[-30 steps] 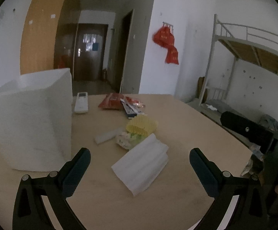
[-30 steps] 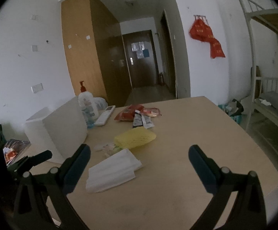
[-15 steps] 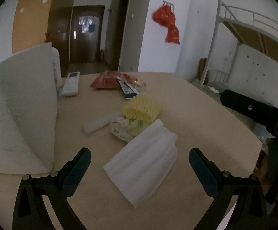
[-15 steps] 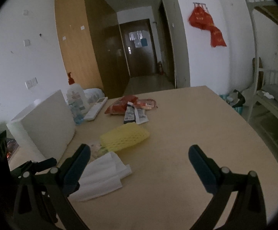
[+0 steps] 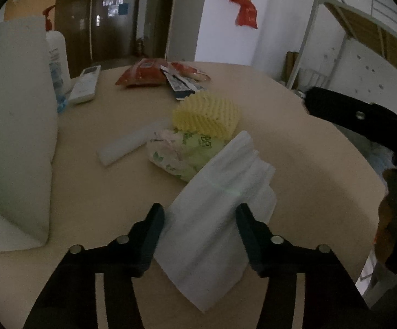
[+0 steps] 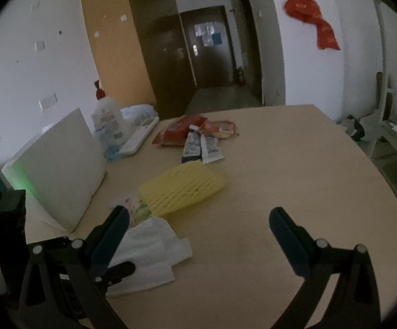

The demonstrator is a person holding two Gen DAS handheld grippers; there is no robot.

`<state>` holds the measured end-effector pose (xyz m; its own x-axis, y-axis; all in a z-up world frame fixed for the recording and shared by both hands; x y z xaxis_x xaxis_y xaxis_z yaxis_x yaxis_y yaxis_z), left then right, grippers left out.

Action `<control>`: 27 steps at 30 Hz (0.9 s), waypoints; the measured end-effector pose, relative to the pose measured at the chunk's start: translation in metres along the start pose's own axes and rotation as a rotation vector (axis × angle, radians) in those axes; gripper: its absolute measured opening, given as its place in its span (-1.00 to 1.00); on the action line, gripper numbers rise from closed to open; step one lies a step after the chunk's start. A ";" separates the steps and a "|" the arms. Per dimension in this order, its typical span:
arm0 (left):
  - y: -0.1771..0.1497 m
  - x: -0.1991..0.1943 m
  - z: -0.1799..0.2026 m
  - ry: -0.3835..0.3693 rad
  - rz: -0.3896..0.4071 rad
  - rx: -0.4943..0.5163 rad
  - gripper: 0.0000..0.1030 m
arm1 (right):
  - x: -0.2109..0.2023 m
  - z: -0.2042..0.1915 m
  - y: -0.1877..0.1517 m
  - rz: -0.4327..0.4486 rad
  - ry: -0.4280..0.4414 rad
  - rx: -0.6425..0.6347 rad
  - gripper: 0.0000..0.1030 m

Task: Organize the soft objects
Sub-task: 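Lift the white tissue with the left gripper while the right grasps the yellow mesh sleeve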

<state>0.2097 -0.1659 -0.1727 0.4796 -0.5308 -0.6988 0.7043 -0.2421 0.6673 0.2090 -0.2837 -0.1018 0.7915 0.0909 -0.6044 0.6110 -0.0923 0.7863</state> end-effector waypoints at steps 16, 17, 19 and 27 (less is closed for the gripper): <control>-0.002 -0.004 0.002 -0.052 0.019 -0.003 -0.84 | 0.054 -0.024 0.010 -0.145 0.055 -0.022 1.00; -0.002 -0.005 0.002 -0.050 0.022 -0.003 -0.84 | 0.056 -0.025 0.011 -0.149 0.058 -0.020 1.00; -0.002 -0.006 0.002 -0.053 0.026 -0.006 -0.84 | 0.063 -0.027 0.012 -0.164 0.063 -0.012 1.00; 0.002 -0.015 -0.004 -0.062 0.067 -0.052 -0.84 | 0.085 -0.021 0.012 -0.218 0.060 0.039 1.00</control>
<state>0.2061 -0.1557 -0.1617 0.4944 -0.5943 -0.6343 0.6985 -0.1627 0.6969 0.2831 -0.2561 -0.1413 0.6393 0.1715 -0.7496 0.7683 -0.1023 0.6318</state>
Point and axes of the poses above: each gripper's, at about its wrist camera, not at the fingertips, and x roughly the way its jaws point, z to its right, y to its top, the point moved 10 cm from there along x, roughly the way its jaws point, and after that the axes turned 9 degrees about -y, right-handed, at the moved point
